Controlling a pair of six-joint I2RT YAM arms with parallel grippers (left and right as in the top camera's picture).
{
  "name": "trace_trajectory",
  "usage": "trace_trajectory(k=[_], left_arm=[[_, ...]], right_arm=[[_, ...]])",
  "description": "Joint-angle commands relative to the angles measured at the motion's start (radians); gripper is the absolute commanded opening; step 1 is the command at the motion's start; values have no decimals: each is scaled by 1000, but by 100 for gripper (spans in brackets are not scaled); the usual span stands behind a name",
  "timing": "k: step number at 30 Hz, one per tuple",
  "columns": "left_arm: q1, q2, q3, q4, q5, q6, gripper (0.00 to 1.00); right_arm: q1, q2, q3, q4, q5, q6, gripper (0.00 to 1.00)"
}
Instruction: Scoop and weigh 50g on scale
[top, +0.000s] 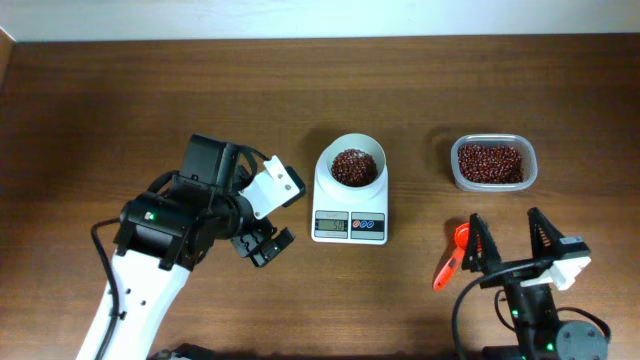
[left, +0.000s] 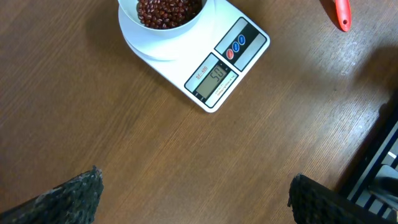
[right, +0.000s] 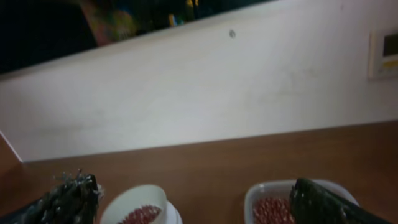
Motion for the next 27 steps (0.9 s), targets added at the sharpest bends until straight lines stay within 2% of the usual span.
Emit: trace_trajectory(k=[1,12,23,27], left_arm=[[6,-4,9,2,3,15,99],[6,-4,9,2,3,15,99],[6,-4,9,2,3,15,99],[6,-4,9,2,3,15,99]], right_arm=[[6,-10,-77,63,50,-7,99],[-13,-11,-226,143,50,-7,99],[-13,-11,-278,191,58,-10,99],[-12,-11,-278,126,77,-10,99]])
